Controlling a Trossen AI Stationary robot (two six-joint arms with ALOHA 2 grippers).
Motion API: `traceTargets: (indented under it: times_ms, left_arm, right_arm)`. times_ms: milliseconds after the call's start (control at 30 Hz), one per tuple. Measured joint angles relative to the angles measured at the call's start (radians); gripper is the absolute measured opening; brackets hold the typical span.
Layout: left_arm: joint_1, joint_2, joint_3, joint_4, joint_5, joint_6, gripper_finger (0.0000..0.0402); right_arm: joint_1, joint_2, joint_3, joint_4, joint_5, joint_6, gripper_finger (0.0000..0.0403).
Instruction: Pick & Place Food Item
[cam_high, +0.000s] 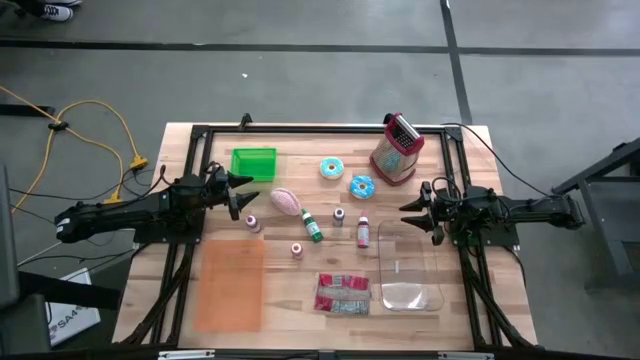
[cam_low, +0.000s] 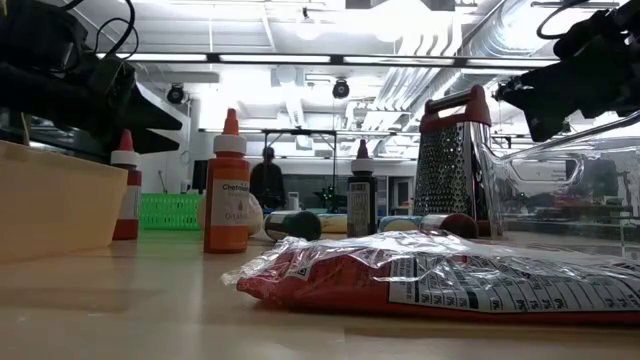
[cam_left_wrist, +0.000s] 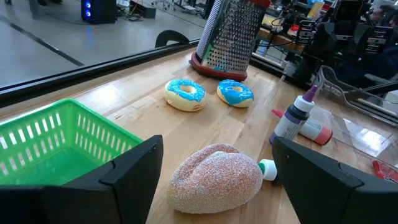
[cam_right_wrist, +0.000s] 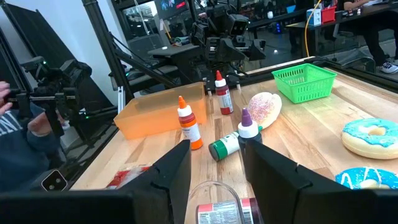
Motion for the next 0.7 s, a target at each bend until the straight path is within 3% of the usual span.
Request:
traceTargets:
  times_ms: [433, 700]
  left_arm:
    - [0.000, 0.000, 0.000, 0.000, 0.000, -0.011, 0.0293]
    - [0.000, 0.000, 0.034, -0.001, 0.087, 0.021, 0.0293]
  right_arm:
    - [0.000, 0.000, 0.000, 0.000, 0.000, 0.000, 0.0142]
    - [0.000, 0.000, 0.000, 0.000, 0.000, 0.000, 0.0142]
